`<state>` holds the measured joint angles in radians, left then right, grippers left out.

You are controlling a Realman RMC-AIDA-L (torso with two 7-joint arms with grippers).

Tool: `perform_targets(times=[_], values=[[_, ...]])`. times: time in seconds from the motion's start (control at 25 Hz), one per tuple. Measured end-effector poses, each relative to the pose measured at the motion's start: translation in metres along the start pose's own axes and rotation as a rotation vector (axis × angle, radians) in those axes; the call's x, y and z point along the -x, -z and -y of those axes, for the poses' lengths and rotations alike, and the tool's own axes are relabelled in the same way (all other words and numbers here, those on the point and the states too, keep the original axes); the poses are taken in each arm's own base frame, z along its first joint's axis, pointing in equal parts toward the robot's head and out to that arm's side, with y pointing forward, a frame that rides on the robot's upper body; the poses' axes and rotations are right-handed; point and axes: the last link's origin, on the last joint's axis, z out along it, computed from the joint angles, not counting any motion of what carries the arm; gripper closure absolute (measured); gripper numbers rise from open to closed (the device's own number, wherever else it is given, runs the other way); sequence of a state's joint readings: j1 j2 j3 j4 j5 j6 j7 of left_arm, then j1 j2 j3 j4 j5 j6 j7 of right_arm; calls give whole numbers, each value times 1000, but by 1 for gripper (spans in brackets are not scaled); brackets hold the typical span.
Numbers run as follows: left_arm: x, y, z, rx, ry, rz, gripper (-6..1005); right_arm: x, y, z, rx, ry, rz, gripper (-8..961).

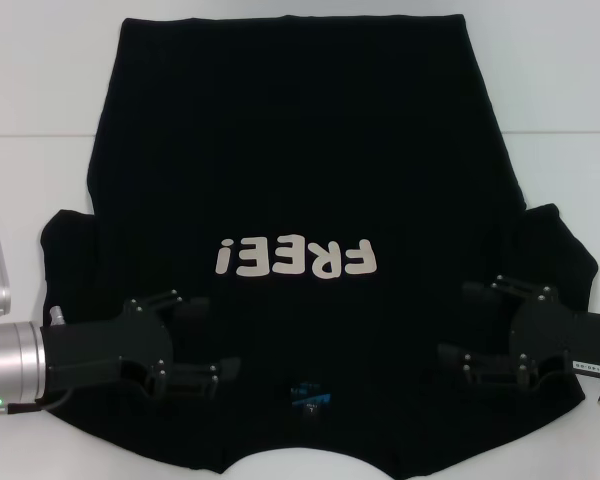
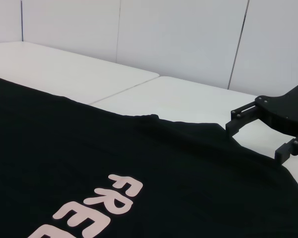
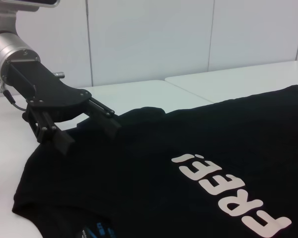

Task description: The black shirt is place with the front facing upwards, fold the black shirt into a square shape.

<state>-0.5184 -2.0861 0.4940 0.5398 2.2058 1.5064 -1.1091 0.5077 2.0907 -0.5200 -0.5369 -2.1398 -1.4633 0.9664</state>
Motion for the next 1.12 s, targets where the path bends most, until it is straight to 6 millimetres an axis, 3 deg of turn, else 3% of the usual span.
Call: perform_targets(times=[0.68, 0.88, 1.04, 1.12], values=[[-1, 1, -1, 10, 25, -10, 51, 0, -1, 0, -1, -1, -1, 39], [-18, 17, 12, 13, 329, -56, 52, 0, -1, 2, -14, -4, -4, 38], [-38, 48, 42, -21, 695, -35, 52, -1, -1, 2, -16, -9, -3, 38], [-38, 48, 42, -21, 695, -35, 53, 0, -1, 2, -17, -15, -2, 38]])
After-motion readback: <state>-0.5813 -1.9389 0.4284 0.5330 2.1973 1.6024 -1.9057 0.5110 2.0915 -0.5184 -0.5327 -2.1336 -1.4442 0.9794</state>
